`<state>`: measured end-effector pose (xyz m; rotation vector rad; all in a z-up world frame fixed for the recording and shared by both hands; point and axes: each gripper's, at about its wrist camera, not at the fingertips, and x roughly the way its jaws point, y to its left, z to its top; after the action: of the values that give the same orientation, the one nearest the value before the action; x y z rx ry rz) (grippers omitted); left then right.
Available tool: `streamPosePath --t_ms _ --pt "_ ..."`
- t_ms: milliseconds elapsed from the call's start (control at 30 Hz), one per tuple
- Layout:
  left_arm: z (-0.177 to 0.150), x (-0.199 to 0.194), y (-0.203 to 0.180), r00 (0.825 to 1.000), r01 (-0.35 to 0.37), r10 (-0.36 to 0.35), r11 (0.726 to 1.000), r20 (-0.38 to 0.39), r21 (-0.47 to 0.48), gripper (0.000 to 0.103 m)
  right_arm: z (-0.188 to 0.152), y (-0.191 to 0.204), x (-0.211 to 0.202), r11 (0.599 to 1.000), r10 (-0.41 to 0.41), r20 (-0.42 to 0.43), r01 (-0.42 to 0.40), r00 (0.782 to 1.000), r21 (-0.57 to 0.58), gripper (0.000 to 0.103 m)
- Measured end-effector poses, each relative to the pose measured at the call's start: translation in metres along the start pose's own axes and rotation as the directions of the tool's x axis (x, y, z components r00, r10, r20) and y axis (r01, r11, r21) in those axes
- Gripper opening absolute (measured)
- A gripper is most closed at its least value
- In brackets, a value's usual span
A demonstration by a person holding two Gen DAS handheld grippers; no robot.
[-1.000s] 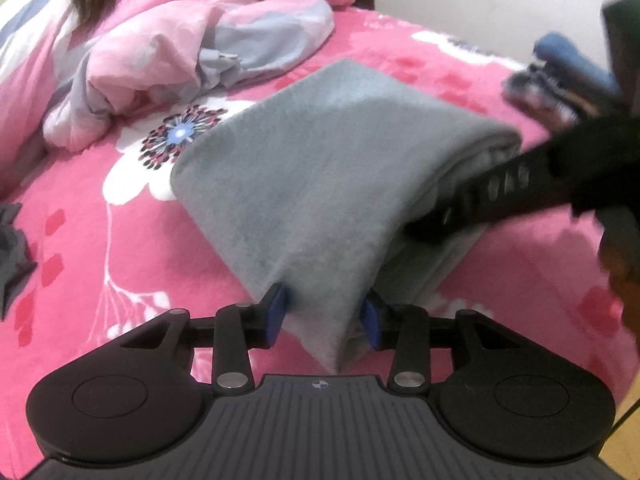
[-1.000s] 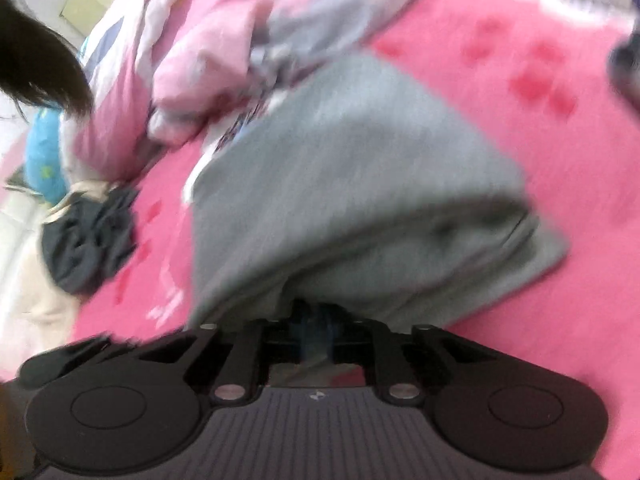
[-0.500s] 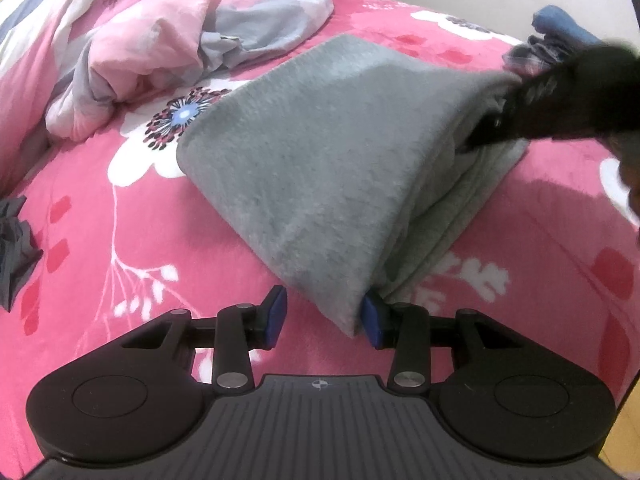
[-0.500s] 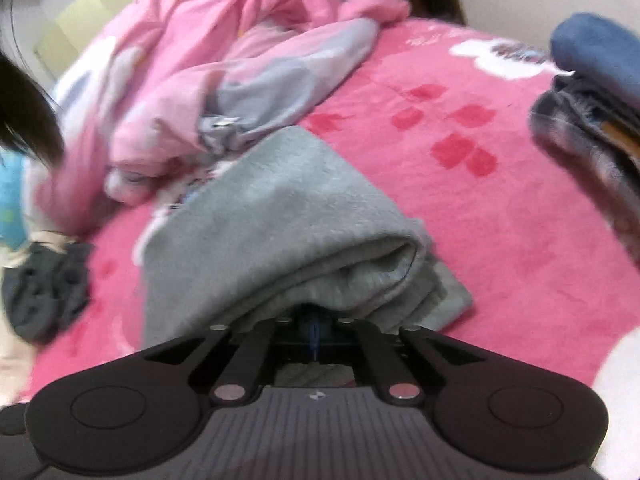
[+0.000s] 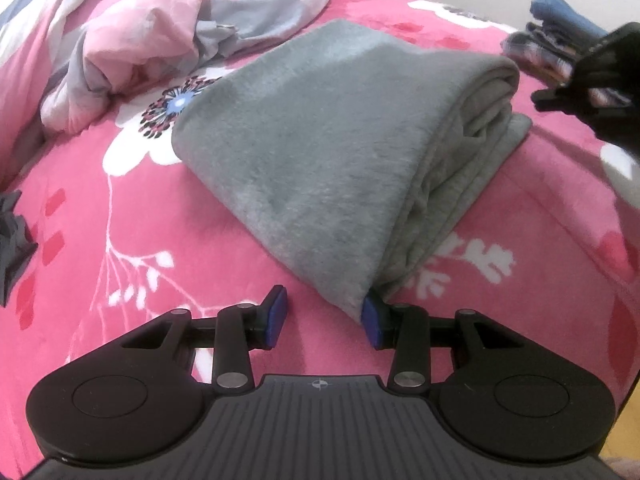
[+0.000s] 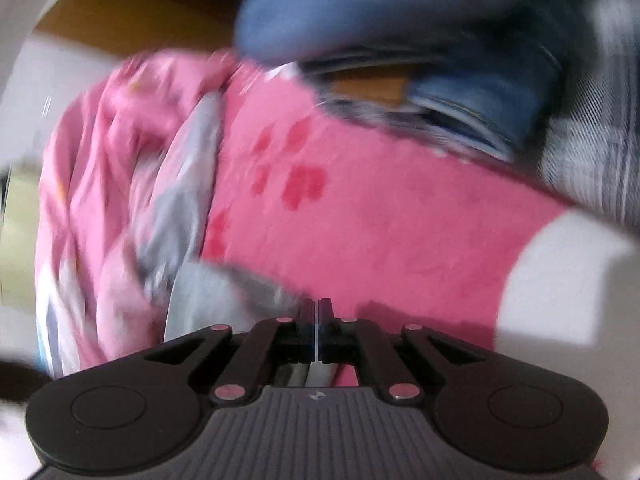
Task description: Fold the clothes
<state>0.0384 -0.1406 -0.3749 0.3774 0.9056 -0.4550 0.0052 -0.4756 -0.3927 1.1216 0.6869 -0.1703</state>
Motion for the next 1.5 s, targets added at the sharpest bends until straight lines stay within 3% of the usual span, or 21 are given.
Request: streamPosePath --t_ms 100,267,533,633,767,967,1100,1200,1300,1367,1500 --pt "0.002 -0.002 0.001 1.000 0.014 -0.014 1.000 -0.003 0.014 0.040 -0.012 0.027 -0.004 0.985 0.010 -0.127 -0.032 0.992 -0.172 0.000" --pt "0.007 -0.023 0.003 0.999 0.045 -0.045 0.998 0.003 0.053 0.040 -0.040 0.066 0.024 0.912 -0.004 -0.270 -0.108 0.963 -0.397 0.000" --pt "0.041 -0.044 -0.018 0.978 0.052 -0.092 0.977 0.187 0.205 0.040 -0.055 0.086 0.049 0.848 -0.016 -0.300 -0.146 0.954 -0.509 0.000" --pt "0.056 -0.016 -0.029 0.976 0.051 -0.102 0.967 0.195 0.248 0.040 -0.056 0.091 0.043 0.819 -0.024 -0.310 -0.159 0.951 -0.551 0.000" --pt "0.059 0.000 -0.030 0.972 0.081 -0.137 0.958 0.190 0.275 0.025 -0.056 0.089 0.031 0.788 -0.019 -0.336 -0.193 0.942 -0.585 0.000" --pt "0.055 -0.007 -0.027 0.965 0.103 -0.164 0.956 0.206 0.276 0.012 -0.058 0.083 0.050 0.807 0.018 -0.366 -0.230 0.930 -0.544 0.000" --pt "0.050 -0.007 -0.028 0.967 0.099 -0.163 0.949 0.197 0.298 0.011 -0.061 0.077 0.087 0.844 0.081 -0.350 -0.251 0.933 -0.474 0.000" --pt "0.039 -0.003 -0.037 0.966 0.060 -0.144 0.934 0.217 0.353 0.011 -0.060 0.062 0.088 0.880 0.116 -0.339 -0.255 0.934 -0.402 0.000" --pt "0.026 0.001 -0.047 0.962 0.013 -0.124 0.912 0.243 0.411 0.015 -0.053 0.057 0.067 0.900 0.080 -0.329 -0.210 0.941 -0.383 0.000" --pt "0.018 0.003 -0.053 0.959 -0.018 -0.111 0.894 0.262 0.447 0.020 -0.042 0.060 0.041 0.897 0.036 -0.287 -0.158 0.957 -0.413 0.000" --pt "0.015 0.004 -0.056 0.955 -0.038 -0.098 0.895 0.279 0.445 0.022 -0.014 0.075 -0.012 0.867 -0.036 -0.162 -0.050 0.986 -0.496 0.000"
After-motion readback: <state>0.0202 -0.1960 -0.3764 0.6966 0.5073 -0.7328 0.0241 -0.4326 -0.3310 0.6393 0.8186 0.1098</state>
